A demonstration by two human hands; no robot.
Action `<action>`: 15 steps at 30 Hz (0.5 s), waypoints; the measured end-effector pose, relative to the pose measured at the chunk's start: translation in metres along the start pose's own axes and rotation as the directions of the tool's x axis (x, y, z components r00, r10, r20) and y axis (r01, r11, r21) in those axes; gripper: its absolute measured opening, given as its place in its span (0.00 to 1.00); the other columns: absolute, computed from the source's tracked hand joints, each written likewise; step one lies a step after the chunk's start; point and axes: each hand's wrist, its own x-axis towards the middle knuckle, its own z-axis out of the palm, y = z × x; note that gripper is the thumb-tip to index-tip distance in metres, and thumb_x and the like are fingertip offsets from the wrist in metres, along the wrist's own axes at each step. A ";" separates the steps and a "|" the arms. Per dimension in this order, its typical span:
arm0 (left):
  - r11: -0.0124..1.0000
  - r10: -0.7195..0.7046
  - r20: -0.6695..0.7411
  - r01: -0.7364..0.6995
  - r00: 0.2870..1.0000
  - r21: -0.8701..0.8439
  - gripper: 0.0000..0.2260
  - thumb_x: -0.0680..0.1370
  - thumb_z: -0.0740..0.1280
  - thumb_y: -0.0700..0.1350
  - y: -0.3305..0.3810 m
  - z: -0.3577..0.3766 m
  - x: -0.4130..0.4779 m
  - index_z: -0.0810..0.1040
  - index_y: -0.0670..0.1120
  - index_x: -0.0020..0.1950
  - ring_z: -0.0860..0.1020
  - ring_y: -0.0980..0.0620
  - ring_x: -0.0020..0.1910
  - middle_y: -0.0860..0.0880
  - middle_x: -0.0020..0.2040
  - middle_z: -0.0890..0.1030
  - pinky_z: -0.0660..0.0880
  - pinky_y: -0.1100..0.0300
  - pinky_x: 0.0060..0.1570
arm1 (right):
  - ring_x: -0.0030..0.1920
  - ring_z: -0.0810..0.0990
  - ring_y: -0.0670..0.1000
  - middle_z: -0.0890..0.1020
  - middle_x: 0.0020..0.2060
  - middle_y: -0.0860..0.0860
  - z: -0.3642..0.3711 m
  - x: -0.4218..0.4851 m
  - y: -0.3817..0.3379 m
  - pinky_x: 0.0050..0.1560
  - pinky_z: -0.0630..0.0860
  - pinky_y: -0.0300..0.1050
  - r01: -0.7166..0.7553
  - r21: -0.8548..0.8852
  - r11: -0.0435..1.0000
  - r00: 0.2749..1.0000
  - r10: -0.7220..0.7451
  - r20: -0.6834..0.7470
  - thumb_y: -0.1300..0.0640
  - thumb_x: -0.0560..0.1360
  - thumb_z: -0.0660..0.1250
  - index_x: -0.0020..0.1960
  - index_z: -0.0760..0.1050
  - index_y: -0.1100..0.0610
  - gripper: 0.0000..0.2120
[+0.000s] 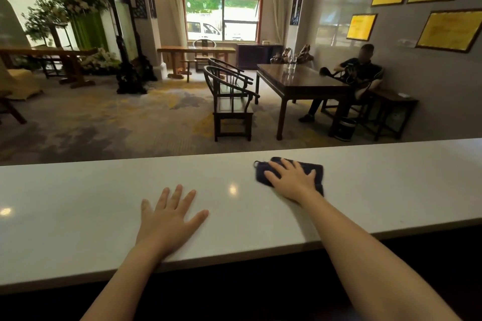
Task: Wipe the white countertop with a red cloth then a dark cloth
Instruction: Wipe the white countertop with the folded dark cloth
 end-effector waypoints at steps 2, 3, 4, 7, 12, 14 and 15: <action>1.000 -0.006 0.000 0.006 1.000 -0.002 0.33 0.68 0.39 0.73 0.000 0.000 0.001 0.43 0.62 0.72 0.40 0.51 0.74 0.54 0.76 0.42 0.40 0.37 0.69 | 0.74 0.48 0.57 0.54 0.76 0.50 -0.008 -0.004 0.029 0.68 0.43 0.74 -0.079 0.000 0.997 0.997 0.079 -0.011 0.37 0.76 0.47 0.71 0.55 0.41 0.25; 1.000 -0.008 0.003 0.008 1.000 -0.002 0.34 0.68 0.39 0.73 0.000 0.000 0.002 0.43 0.62 0.72 0.41 0.51 0.74 0.54 0.76 0.42 0.40 0.37 0.69 | 0.74 0.48 0.58 0.54 0.76 0.50 -0.012 -0.008 0.041 0.68 0.43 0.74 -0.115 0.001 0.993 0.993 0.115 -0.014 0.37 0.76 0.47 0.71 0.54 0.41 0.25; 1.000 -0.009 0.008 0.010 1.000 -0.001 0.34 0.68 0.38 0.73 0.000 0.000 0.002 0.43 0.62 0.72 0.41 0.51 0.74 0.54 0.76 0.42 0.40 0.36 0.69 | 0.74 0.48 0.58 0.54 0.76 0.50 -0.014 -0.012 0.050 0.68 0.43 0.74 -0.146 0.000 0.989 0.989 0.146 -0.015 0.36 0.76 0.47 0.71 0.54 0.41 0.25; 1.000 -0.018 0.008 0.018 1.000 0.002 0.34 0.68 0.39 0.73 0.000 0.000 0.003 0.44 0.62 0.72 0.41 0.50 0.75 0.54 0.77 0.43 0.40 0.36 0.69 | 0.74 0.47 0.59 0.53 0.76 0.50 -0.014 -0.025 0.054 0.68 0.43 0.74 -0.187 -0.019 0.982 0.982 0.187 -0.011 0.36 0.76 0.46 0.72 0.52 0.41 0.26; 1.000 -0.027 0.007 0.027 1.000 0.012 0.33 0.69 0.41 0.72 0.002 0.000 0.003 0.45 0.61 0.72 0.42 0.50 0.75 0.53 0.77 0.44 0.41 0.35 0.68 | 0.74 0.45 0.61 0.51 0.76 0.52 -0.004 -0.043 0.008 0.66 0.40 0.76 -0.100 -0.007 0.995 0.995 0.100 0.011 0.36 0.75 0.44 0.72 0.51 0.42 0.26; 0.999 -0.029 0.016 0.028 0.999 0.017 0.33 0.70 0.41 0.72 0.003 0.000 0.002 0.45 0.61 0.72 0.42 0.50 0.75 0.53 0.77 0.44 0.41 0.35 0.68 | 0.74 0.44 0.62 0.50 0.76 0.52 0.005 -0.050 -0.023 0.65 0.38 0.76 -0.017 0.002 1.000 0.999 0.017 0.029 0.36 0.75 0.44 0.72 0.51 0.42 0.27; 0.999 -0.033 0.020 0.032 0.999 0.021 0.33 0.70 0.41 0.72 0.003 -0.001 0.002 0.45 0.61 0.72 0.42 0.49 0.75 0.53 0.77 0.44 0.41 0.35 0.68 | 0.74 0.44 0.62 0.50 0.76 0.52 0.010 -0.054 -0.039 0.65 0.38 0.76 0.024 0.004 1.000 0.999 -0.024 0.039 0.36 0.75 0.44 0.72 0.51 0.43 0.27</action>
